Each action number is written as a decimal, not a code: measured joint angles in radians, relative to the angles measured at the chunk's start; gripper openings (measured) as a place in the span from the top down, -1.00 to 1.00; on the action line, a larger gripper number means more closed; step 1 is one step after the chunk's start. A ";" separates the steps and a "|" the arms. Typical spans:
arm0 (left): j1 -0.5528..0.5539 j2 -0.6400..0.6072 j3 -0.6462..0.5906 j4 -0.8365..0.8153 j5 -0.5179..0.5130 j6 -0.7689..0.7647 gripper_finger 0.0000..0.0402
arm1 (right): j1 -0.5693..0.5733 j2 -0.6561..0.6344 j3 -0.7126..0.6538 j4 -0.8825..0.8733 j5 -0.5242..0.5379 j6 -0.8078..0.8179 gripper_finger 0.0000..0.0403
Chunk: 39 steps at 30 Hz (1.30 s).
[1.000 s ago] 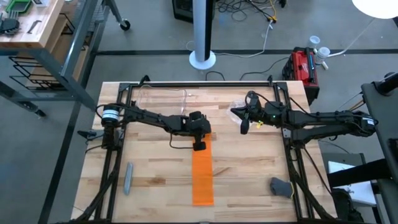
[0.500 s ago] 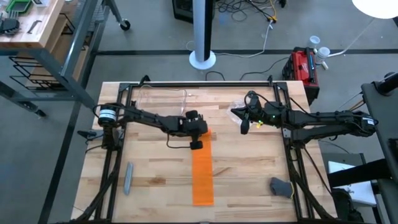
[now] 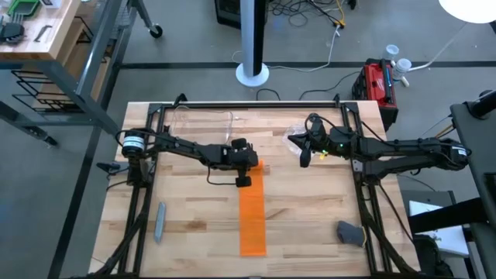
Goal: Roll bandage
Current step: Roll the orange bandage
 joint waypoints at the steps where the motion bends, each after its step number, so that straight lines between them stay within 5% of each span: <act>1: 0.000 0.000 0.000 0.000 0.003 0.000 1.00 | 0.000 0.000 0.000 0.000 0.000 0.000 1.00; 39: 0.000 0.000 -0.002 -0.008 0.168 0.027 1.00 | -0.014 0.036 0.000 -0.022 0.004 0.124 1.00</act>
